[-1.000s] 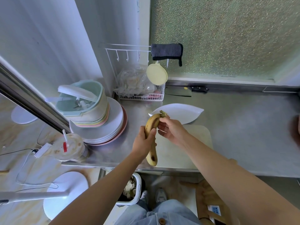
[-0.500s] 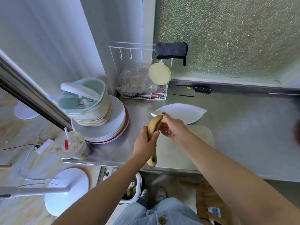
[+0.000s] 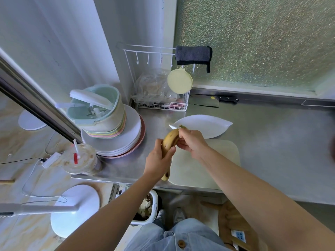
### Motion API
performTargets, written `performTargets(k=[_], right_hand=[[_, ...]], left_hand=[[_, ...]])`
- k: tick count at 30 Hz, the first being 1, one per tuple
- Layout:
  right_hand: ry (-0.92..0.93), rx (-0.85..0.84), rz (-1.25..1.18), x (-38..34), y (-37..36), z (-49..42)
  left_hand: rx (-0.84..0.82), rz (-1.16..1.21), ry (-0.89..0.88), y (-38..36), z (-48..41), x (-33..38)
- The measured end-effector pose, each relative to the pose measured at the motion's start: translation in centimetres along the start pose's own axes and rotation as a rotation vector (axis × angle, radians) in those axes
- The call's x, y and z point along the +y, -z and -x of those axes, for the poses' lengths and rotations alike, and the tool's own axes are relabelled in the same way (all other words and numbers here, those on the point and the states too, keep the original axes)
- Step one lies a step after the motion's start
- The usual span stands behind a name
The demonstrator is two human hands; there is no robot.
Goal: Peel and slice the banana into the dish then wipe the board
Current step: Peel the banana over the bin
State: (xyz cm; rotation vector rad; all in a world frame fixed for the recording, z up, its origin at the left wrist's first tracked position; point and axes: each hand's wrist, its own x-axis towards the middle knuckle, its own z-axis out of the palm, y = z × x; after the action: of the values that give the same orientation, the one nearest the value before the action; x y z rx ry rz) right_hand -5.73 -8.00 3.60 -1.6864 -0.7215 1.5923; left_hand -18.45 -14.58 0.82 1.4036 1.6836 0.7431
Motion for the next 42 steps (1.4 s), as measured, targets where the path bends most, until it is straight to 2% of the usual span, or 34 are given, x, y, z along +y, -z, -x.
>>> performTargets(k=[9,11,14,18,21,23,25,27,29,30,31,32,33,34,35,36,39,42], right_hand=[[0.115,-0.126,0.120,0.2,1.1,0.7],[0.116,-0.191,0.107,0.3,1.3,0.7],[0.033,-0.387,0.003,1.0,1.6,0.8],[-0.058,-0.570,0.356,2.6,2.3,1.8],[-0.092,-0.713,0.426,2.5,3.7,2.5],[-0.030,-0.711,0.425,2.1,4.4,2.7],[0.111,-0.613,0.431,1.6,4.7,2.7],[0.230,-0.507,0.468,0.9,5.0,2.7],[0.300,-0.437,0.545,0.0,5.4,2.7],[0.325,-0.415,0.583,-0.4,5.6,2.7],[0.344,-0.404,0.611,-0.8,5.8,2.7],[0.354,-0.404,0.628,-1.0,6.0,2.7],[0.355,-0.413,0.635,-1.2,6.1,2.7],[0.353,-0.423,0.634,-1.3,6.1,2.8],[0.351,-0.430,0.616,-1.4,6.0,2.9],[0.352,-0.426,0.573,-1.4,5.9,3.0],[0.344,-0.336,0.360,-1.4,5.5,2.9],[0.329,-0.325,0.355,-1.0,4.9,2.9]], left_hand=[[-0.231,0.368,0.058,1.2,0.2,-0.2],[-0.238,0.437,0.088,1.5,0.3,-0.3],[-0.154,0.642,0.209,1.6,0.3,0.1],[0.004,0.988,0.524,1.6,-0.9,0.7],[0.156,0.966,0.709,1.7,-1.5,0.2],[0.180,1.029,0.770,1.5,-1.6,-0.4],[0.139,1.091,0.780,1.2,-1.5,-0.5],[0.094,0.879,0.769,0.8,-1.6,-0.5],[0.150,0.468,0.698,0.5,-1.5,-0.4],[0.203,0.286,0.557,0.6,-1.2,-0.1],[0.212,0.166,0.329,0.9,-0.8,0.4],[0.127,0.119,0.094,1.1,-0.4,0.7],[-0.038,0.133,-0.043,1.3,-0.3,0.8],[-0.253,0.203,-0.048,1.4,0.0,1.5],[-0.400,0.227,-0.015,1.5,0.0,1.7],[-0.441,0.224,-0.027,1.4,-0.1,1.7],[-0.270,0.143,-0.101,1.0,-0.2,1.0],[-0.071,0.014,-0.066,0.6,0.5,0.2]])
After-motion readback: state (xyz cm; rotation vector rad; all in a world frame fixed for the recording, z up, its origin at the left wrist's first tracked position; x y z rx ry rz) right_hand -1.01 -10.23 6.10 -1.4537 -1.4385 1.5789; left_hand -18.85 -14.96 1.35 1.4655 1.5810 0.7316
